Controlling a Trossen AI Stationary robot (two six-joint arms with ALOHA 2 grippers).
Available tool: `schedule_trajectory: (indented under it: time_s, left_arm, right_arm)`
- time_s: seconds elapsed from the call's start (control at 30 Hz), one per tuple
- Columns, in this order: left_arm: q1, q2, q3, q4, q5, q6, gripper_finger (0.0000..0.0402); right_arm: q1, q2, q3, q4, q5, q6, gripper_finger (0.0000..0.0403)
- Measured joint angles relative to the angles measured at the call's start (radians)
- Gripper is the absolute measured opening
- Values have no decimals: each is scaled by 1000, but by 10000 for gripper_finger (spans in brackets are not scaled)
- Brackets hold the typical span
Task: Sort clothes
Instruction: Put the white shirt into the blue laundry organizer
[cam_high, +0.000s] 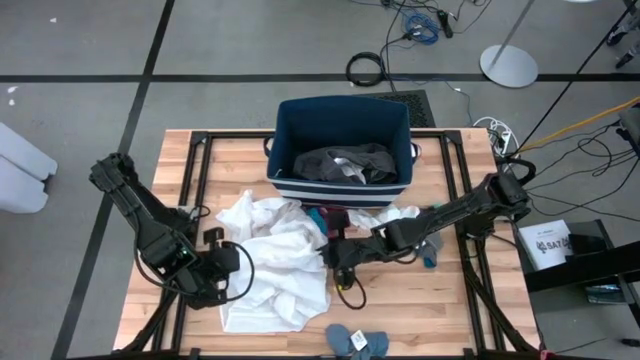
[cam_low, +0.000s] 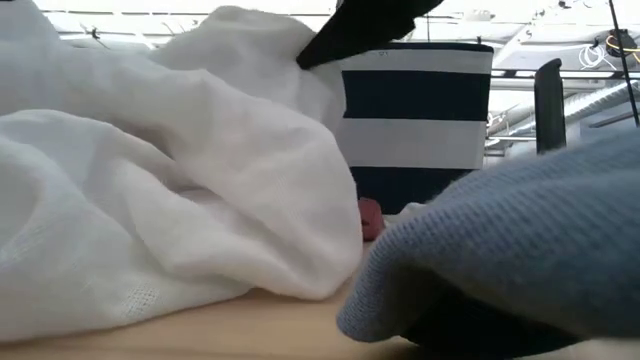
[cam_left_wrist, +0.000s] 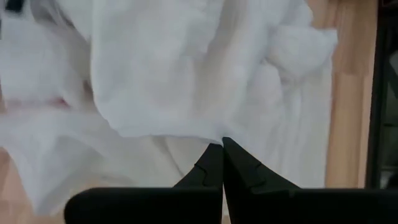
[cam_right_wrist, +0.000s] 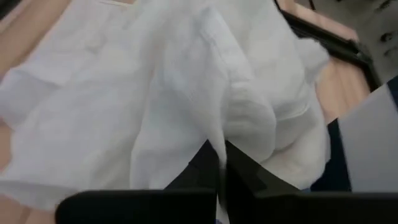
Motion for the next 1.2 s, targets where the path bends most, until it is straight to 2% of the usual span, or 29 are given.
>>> schedule_trajectory:
  time_s: [0.27,0.57,0.77,0.93,1.07,1.2]
  left_arm:
    - [-6,1,-3,11,-4,-6,0]
    - [-6,3,-3,64,5,6,13]
    - [-5,3,-3,214,16,180,68]
    - [29,3,-2,228,117,149,127]
    - [59,3,-2,241,126,155,174]
    - [92,3,-2,240,137,159,206]
  right_arm:
    - [21,-4,0,-164,-7,128,0]
    - [69,-5,0,-190,-10,174,0]
    - [79,-5,0,-209,-39,232,0]
    - [106,-5,0,-263,-60,280,0]
    - [118,-5,-1,-278,-55,294,0]
    - [121,-5,-1,-280,-55,304,0]
